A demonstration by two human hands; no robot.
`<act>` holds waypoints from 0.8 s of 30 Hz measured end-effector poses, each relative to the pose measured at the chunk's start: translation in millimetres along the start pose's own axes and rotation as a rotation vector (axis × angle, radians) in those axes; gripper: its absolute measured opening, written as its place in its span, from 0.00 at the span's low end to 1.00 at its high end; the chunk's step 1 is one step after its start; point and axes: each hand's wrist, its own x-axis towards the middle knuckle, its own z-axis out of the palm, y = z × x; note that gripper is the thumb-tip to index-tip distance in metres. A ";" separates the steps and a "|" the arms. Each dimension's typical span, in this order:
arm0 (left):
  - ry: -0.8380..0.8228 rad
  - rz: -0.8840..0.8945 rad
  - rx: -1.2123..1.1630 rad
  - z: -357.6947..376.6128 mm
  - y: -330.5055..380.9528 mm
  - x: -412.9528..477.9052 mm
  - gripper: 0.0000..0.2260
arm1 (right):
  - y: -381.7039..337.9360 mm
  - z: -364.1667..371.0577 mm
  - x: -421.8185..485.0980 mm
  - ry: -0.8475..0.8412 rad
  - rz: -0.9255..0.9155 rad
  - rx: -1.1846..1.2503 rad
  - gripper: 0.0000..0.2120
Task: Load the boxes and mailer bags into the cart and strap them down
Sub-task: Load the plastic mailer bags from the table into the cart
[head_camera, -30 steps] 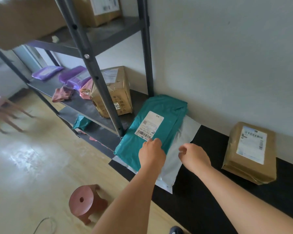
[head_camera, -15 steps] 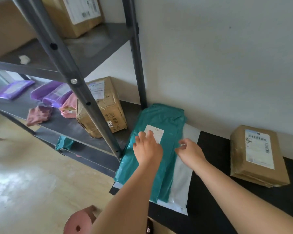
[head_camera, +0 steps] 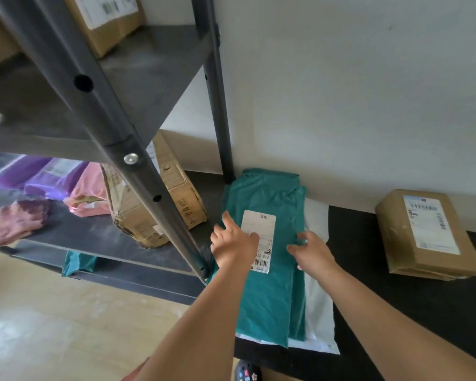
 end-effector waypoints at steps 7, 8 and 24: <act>0.023 0.036 0.097 4.1 -4.8 3.0 0.40 | 3.6 6.9 -2.7 0.008 0.053 0.174 0.21; 0.039 0.043 0.102 4.7 -4.6 3.0 0.40 | 3.5 7.0 -3.7 0.012 0.054 0.193 0.20; 0.168 0.334 -0.088 28.4 33.6 -12.5 0.26 | 32.1 -30.4 -19.1 0.164 0.145 0.435 0.05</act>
